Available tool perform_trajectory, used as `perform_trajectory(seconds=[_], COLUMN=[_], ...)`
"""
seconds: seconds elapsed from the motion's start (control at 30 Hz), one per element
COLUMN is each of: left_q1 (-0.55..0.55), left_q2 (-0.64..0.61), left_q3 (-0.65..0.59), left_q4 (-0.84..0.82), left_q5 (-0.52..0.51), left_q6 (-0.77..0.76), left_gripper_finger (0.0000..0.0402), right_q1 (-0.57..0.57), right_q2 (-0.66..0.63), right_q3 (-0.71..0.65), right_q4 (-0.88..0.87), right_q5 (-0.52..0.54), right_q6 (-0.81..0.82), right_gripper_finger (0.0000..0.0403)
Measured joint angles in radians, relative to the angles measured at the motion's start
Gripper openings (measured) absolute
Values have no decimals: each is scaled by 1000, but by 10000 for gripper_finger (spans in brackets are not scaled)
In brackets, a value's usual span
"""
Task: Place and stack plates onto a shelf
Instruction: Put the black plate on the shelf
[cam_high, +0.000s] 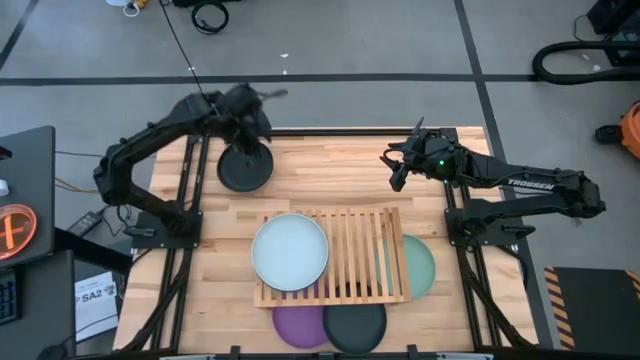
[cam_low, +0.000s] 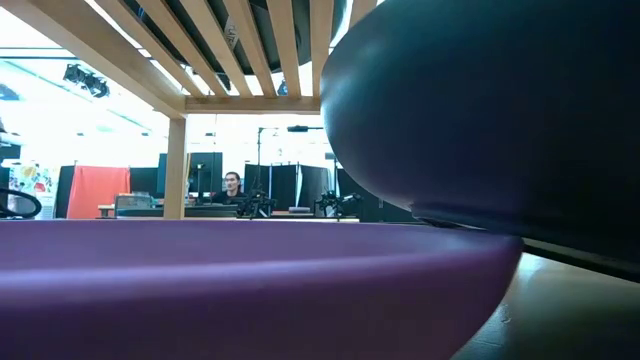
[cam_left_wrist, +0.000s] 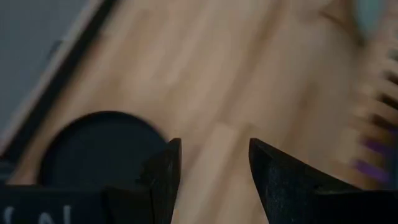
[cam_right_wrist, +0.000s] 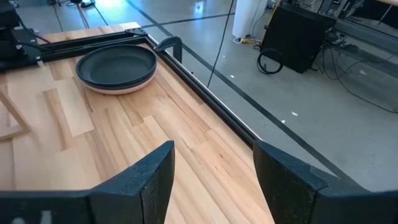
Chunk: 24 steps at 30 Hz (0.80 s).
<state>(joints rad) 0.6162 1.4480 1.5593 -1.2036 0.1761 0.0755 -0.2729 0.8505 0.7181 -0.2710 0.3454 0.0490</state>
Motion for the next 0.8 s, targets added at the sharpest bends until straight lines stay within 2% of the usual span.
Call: perform_trajectory(seconds=[0.2, 0.37, 0.53, 0.8], left_q1=[228, 352, 406, 411], left_q2=[44, 119, 221, 379], left_q3=[0, 0, 0, -1], left_q4=[25, 28, 49, 124], left_q5=[-7, -10, -8, -6], left_q6=[177, 354, 463, 462], left_gripper_finger=[192, 192, 192, 192], right_q1=[0, 0, 0, 0], right_q2=[0, 0, 0, 0], right_q3=[0, 0, 0, 0], right_q4=[-1, -1, -1, -1], right_q5=[0, -1, -1, -1], right_q6=[0, 0, 0, 0], right_gripper_finger=[223, 223, 223, 223])
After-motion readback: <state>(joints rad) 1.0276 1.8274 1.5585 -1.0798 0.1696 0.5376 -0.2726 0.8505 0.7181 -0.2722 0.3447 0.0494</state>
